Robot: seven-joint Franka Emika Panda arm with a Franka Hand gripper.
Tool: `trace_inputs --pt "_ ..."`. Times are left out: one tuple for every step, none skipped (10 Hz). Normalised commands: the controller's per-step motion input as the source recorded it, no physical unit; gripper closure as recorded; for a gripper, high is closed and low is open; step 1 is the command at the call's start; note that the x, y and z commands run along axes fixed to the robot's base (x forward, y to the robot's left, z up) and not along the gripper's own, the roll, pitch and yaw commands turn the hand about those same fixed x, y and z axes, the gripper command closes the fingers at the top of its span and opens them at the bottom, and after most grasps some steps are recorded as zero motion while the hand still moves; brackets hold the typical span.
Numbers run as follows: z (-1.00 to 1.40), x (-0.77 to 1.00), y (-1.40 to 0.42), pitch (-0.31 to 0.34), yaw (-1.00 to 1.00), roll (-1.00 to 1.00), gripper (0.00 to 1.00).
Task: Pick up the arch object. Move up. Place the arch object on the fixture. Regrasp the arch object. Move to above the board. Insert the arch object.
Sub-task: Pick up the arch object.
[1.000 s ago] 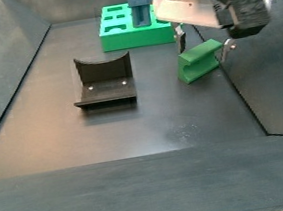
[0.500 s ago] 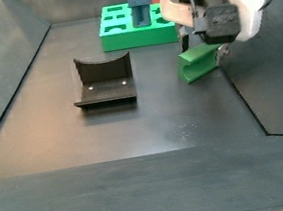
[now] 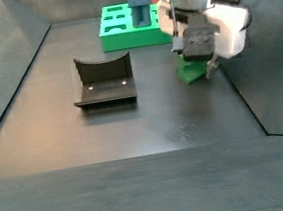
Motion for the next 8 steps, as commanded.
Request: trace_inputs --pt "-0.33 0.0 0.21 -0.029 -0.11 -0.25 0.0" --pt "-0.12 0.0 0.12 -0.014 -0.08 -0.2 0.0" --pt "-0.12 0.0 0.0 -0.086 0.0 -0.1 0.0" --pt "0.0 0.11 0.0 0.01 0.0 0.0 0.0" --pt "0.0 0.0 0.0 0.0 0.0 0.0 1.0" --pt "0.0 0.0 0.0 0.0 0.0 0.0 1.0" --pt "0.0 0.0 0.0 0.0 0.0 0.0 1.0" --pt "0.0 0.0 0.0 0.0 0.0 0.0 1.0"
